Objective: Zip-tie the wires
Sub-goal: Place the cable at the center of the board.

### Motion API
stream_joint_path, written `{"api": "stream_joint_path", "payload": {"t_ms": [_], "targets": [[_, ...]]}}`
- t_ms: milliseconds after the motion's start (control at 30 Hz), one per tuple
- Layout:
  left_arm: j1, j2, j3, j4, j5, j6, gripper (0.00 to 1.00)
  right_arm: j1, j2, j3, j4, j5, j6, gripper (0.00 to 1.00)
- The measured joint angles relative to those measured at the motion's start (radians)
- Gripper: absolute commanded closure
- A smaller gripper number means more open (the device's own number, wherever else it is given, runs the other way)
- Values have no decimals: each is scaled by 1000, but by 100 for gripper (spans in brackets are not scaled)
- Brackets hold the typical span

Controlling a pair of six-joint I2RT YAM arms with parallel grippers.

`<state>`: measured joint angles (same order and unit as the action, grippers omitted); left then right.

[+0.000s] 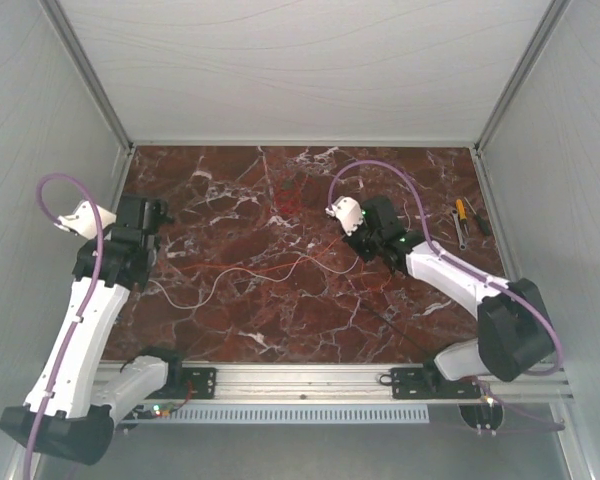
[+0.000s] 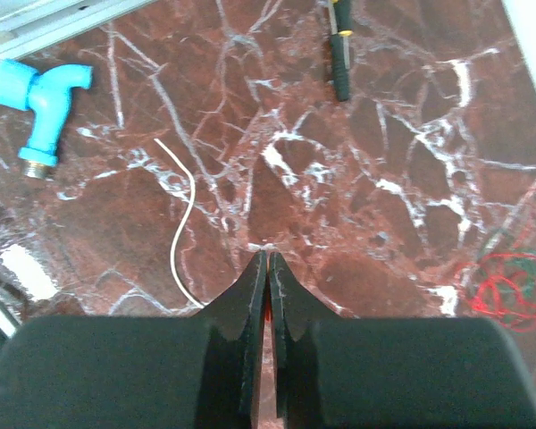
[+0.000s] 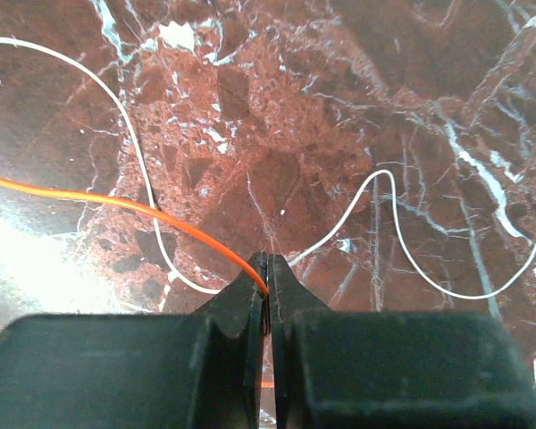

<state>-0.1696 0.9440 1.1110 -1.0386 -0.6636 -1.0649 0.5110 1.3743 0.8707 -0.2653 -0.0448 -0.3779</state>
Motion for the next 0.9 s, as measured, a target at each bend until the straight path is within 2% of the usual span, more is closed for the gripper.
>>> {"api": "stream_joint_path", "payload": {"t_ms": [167,367,667,900], "targets": [[32,-7,-80,15,-6,27,100,6,75,17,0,38,1,92],[56,-19,-131,35,-13,57,100,13,84,18,0,68,3,78],[82,-78,-244,150,19,113,100,35,95,37,-1,72,6,77],[83,-79,-250,232,24,165,100,52,136,108,-1,80,17,76]]}}
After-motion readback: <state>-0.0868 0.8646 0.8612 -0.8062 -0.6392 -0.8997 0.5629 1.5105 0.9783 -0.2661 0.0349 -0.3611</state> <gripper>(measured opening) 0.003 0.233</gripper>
